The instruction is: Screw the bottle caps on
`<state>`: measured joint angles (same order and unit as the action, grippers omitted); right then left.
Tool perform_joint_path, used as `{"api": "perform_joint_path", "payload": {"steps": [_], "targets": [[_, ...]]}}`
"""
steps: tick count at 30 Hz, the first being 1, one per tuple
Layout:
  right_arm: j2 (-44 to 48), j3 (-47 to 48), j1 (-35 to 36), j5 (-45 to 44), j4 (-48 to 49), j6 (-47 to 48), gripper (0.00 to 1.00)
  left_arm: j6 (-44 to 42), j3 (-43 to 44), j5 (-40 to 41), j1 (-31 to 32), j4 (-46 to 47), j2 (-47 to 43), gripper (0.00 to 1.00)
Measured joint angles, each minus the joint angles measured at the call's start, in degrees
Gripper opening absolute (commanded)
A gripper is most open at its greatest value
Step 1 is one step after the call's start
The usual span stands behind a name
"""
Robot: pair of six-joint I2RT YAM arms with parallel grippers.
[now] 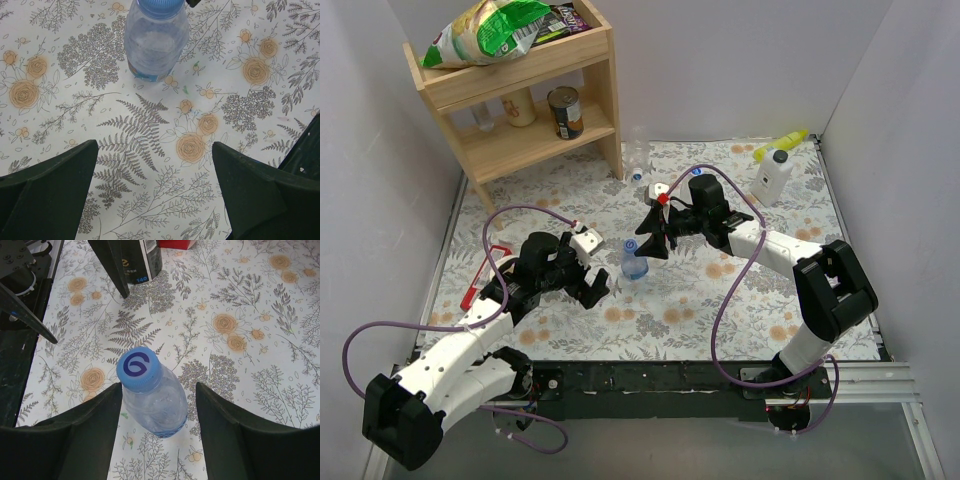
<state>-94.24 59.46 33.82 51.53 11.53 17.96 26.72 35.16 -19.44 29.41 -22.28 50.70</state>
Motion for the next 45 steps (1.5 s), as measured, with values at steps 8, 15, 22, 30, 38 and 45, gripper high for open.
{"api": "perform_joint_path", "payload": {"steps": [8, 15, 22, 30, 38, 45], "targets": [[0.0, 0.0, 0.0, -0.4, 0.0, -0.1, 0.73, -0.2, 0.0, -0.4, -0.1, 0.0, 0.0, 0.98], [0.0, 0.0, 0.0, -0.9, 0.0, -0.1, 0.83, -0.3, 0.0, -0.7, -0.1, 0.0, 0.0, 0.98], [0.0, 0.0, 0.0, -2.0, 0.0, -0.1, 0.87, -0.3, 0.0, -0.8, -0.1, 0.0, 0.0, 0.98], [0.0, 0.0, 0.0, -2.8, 0.0, -0.1, 0.91, -0.4, 0.0, -1.0, -0.4, 0.0, 0.0, 0.98], [0.7, 0.0, -0.2, -5.1, -1.9, 0.0, 0.93, -0.6, 0.0, -1.9, -0.8, 0.0, -0.1, 0.98], [5.2, 5.7, -2.4, -13.1, -13.3, 0.1, 0.95, -0.2, 1.9, -3.1, -2.8, 0.1, -0.3, 0.98]]}}
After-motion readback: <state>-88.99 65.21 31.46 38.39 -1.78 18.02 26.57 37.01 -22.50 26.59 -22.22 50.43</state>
